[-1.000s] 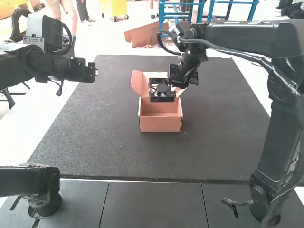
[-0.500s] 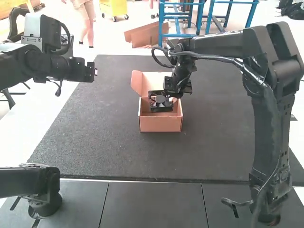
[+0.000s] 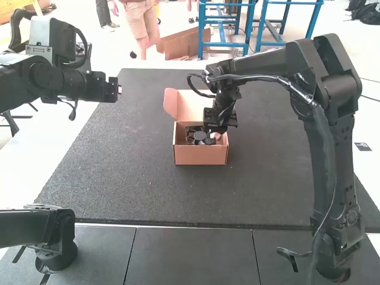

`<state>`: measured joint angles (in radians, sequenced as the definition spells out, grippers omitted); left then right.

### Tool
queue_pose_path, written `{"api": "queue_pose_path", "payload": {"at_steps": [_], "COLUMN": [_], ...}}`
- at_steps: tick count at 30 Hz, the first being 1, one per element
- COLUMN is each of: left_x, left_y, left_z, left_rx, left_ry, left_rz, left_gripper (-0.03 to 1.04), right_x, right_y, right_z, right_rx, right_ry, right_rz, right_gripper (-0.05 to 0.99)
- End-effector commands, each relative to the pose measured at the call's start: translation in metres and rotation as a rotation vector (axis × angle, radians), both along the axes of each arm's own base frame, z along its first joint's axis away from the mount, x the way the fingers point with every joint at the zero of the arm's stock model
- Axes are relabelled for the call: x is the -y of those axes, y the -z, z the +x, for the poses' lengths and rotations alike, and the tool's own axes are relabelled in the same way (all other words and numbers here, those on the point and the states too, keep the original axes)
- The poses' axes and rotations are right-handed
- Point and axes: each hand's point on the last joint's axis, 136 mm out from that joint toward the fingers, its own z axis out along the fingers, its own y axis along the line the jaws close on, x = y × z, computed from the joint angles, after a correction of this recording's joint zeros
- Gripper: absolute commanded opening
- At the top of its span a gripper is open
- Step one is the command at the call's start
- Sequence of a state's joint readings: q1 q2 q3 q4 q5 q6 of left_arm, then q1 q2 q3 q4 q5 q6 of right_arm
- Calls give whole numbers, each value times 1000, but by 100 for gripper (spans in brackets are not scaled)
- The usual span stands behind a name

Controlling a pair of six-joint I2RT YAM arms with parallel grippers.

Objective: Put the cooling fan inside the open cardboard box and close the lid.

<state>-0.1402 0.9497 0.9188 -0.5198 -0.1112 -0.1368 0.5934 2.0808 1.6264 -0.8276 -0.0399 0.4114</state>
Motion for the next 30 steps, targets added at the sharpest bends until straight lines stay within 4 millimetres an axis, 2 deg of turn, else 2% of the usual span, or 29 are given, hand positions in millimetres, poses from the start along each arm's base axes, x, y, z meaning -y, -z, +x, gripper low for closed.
{"api": "queue_pose_path", "payload": {"at_steps": [1, 2, 6, 8, 10, 13, 15, 17, 18, 22, 26, 28, 30], "left_x": [3, 3, 3, 3, 2, 3, 3, 5, 5, 9, 16, 19, 23], "left_y": [-4, -4, -5, -6, -6, -6, -7, -6, -6, -3, 0, 3, 5], "left_z": [-3, -3, -4, -5, -6, -6, -6, -4, -4, 0, 5, 8, 12], "left_rx": [18, 16, 22, 24, 24, 25, 28, 29, 31, 26, 21, 15, 12], "left_ry": [8, 8, 9, 8, 6, 10, 12, 17, 19, 30, 49, 56, 64], "left_rz": [-14, -14, -16, -15, -15, -15, -15, -18, -18, -17, -16, -17, -17], "left_gripper": [97, 97, 97, 97, 97, 97, 97, 97, 97, 97, 97, 97, 97], "right_x": [-12, -12, -14, -25, -39, -62, -66, -57, -49, -5, 37, 56, 67], "right_y": [-15, -16, -21, -33, -54, -104, -137, -162, -168, -193, -208, -209, -213], "right_z": [6, 7, 7, 8, 8, 8, 14, 25, 30, 49, 58, 60, 57], "right_rx": [4, 6, 3, -1, -3, 18, 51, 113, 141, 302, 433, 507, 584], "right_ry": [-4, -6, -18, -37, -76, -155, -167, -174, -169, -177, -176, -176, -183], "right_rz": [64, 65, 71, 131, 205, 360, 442, 472, 465, 362, 294, 244, 230], "right_gripper": [25, 38, 61, 68, 75, 82, 88, 89, 90, 90, 90, 90, 90]}}
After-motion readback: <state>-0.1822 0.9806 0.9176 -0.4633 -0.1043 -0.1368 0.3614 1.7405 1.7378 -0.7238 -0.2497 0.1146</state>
